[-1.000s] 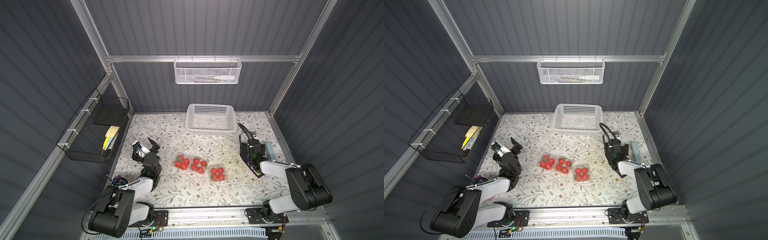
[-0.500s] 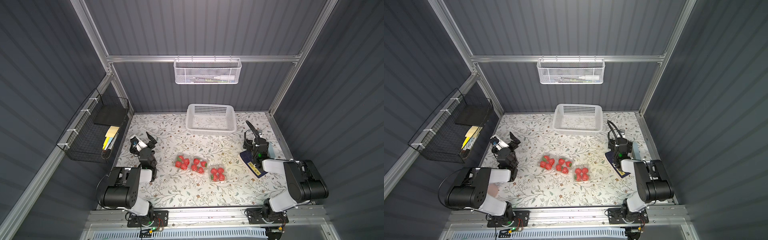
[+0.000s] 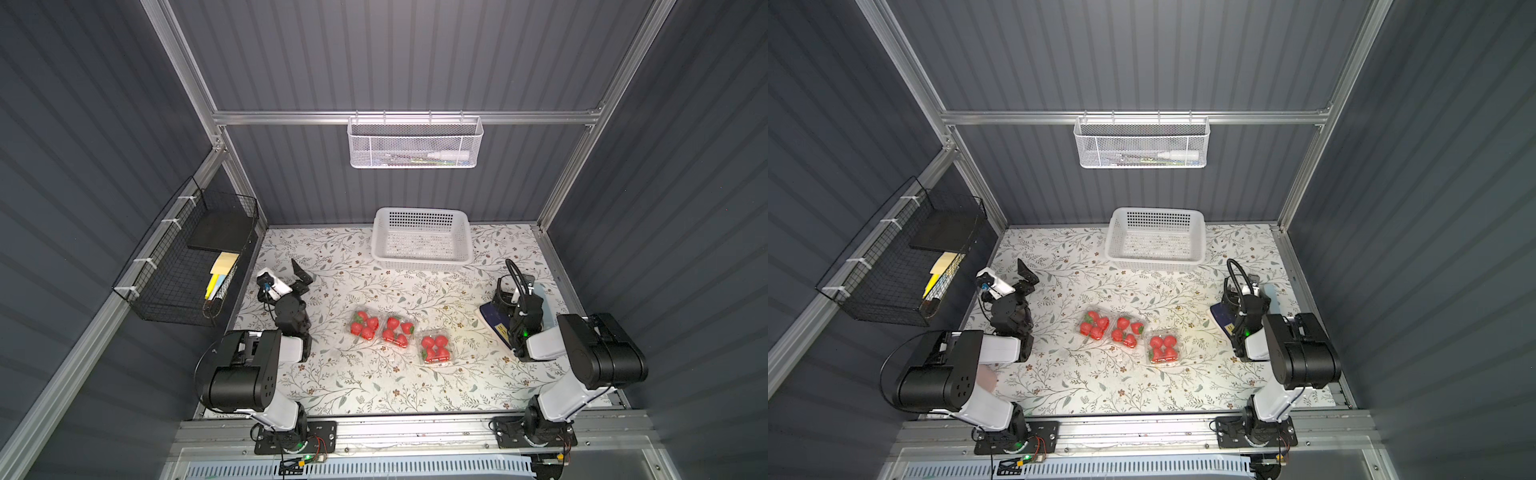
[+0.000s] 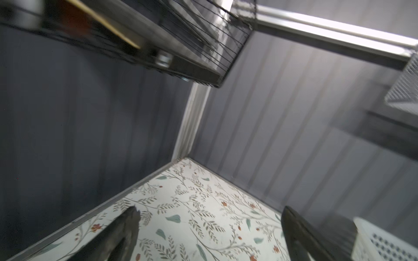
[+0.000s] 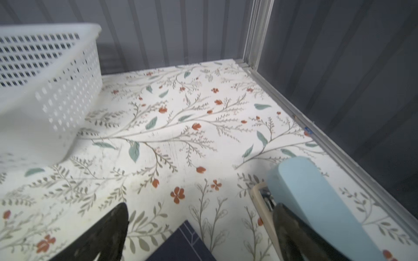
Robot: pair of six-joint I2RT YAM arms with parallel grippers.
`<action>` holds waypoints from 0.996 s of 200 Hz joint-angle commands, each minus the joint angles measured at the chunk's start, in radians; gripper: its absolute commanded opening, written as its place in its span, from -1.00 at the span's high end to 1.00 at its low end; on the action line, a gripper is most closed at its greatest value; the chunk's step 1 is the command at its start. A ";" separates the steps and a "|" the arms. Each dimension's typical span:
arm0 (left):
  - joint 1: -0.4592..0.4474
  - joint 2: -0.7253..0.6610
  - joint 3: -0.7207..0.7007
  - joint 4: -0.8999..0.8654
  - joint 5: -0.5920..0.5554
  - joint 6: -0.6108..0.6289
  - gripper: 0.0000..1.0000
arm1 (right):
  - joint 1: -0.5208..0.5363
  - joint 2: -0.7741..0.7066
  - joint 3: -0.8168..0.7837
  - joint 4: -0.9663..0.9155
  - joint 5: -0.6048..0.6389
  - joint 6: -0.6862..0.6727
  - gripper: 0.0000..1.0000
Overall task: Pack strawberries into containers
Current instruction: Reset both arms
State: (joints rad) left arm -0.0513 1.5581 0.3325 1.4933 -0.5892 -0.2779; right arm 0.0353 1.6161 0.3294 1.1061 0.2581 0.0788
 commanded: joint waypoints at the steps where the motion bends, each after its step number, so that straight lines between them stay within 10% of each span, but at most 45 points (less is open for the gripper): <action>1: 0.004 -0.001 -0.004 0.114 -0.120 -0.052 -0.99 | 0.000 -0.039 0.032 -0.099 -0.006 0.023 -0.98; 65: -0.007 0.124 0.013 0.286 0.363 0.229 -0.99 | 0.001 -0.047 0.039 -0.126 -0.006 0.027 -0.98; 199: -0.051 0.139 0.003 0.337 0.257 0.246 -0.99 | -0.001 -0.044 0.043 -0.133 -0.013 0.023 -0.98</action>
State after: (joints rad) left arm -0.0978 1.6985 0.3141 1.6211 -0.3206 -0.0547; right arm 0.0353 1.5726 0.3595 0.9779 0.2569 0.1043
